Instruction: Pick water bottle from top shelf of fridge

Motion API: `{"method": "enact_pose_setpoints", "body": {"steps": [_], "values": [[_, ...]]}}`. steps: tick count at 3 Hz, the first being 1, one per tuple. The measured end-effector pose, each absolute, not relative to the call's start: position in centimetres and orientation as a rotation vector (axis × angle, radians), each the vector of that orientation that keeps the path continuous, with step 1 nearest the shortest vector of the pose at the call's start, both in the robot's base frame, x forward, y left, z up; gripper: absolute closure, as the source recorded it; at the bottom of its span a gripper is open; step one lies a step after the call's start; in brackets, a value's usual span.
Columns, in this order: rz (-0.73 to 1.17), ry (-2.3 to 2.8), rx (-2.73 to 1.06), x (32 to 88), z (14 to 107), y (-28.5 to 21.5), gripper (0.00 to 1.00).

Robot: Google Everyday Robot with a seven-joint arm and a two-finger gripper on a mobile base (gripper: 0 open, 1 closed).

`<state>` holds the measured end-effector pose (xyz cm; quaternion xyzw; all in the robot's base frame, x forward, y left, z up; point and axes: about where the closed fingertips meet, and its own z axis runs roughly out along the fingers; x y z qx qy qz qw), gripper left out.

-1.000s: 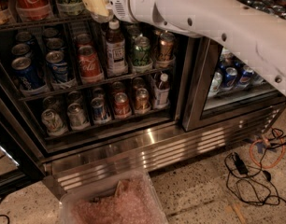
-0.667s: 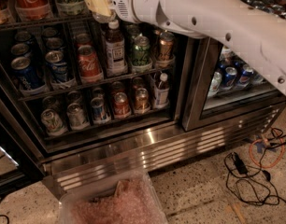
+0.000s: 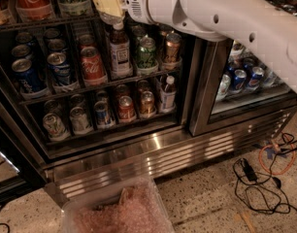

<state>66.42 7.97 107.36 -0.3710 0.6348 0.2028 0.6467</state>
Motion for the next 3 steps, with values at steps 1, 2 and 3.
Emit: {"method": "enact_pose_setpoints", "body": {"steps": [1, 2, 3], "values": [[0.498, 1.448, -0.865, 66.2, 107.0, 7.5, 1.0], [0.551, 1.461, -0.903, 65.9, 106.4, 7.2, 1.0], [0.604, 1.478, -0.946, 65.7, 105.6, 7.1, 1.0]]}}
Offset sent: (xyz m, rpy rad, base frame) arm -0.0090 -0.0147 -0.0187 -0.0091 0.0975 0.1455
